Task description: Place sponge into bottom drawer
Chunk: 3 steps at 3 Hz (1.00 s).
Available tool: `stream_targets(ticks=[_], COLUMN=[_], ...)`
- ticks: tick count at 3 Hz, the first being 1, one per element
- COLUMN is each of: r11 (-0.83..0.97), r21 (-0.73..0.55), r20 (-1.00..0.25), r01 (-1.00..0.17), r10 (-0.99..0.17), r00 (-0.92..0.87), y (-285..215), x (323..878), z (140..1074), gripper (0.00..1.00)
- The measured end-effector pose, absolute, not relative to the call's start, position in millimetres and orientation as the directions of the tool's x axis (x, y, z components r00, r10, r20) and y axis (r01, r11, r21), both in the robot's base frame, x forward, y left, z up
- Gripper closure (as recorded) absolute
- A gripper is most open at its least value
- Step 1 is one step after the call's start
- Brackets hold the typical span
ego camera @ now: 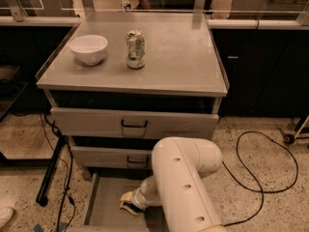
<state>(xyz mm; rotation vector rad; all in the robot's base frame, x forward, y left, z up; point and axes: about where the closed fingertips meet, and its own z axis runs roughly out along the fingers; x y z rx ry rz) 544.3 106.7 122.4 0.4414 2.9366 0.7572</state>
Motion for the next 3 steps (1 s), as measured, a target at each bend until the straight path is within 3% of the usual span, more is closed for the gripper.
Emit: stream_targets(ticks=[1, 2, 3], r11=[0.837, 0.837, 0.837], r21=[0.484, 0.484, 0.484], r20=[-0.003, -0.002, -0.002], r01=[0.257, 0.257, 0.257], r10=[0.295, 0.294, 0.294], r00=[-0.956, -0.956, -0.956], y=[106.7, 106.8, 106.8], x=[544.3, 544.2, 544.2], z=[122.3, 122.3, 122.3], gripper=[0.11, 0.0, 0.0])
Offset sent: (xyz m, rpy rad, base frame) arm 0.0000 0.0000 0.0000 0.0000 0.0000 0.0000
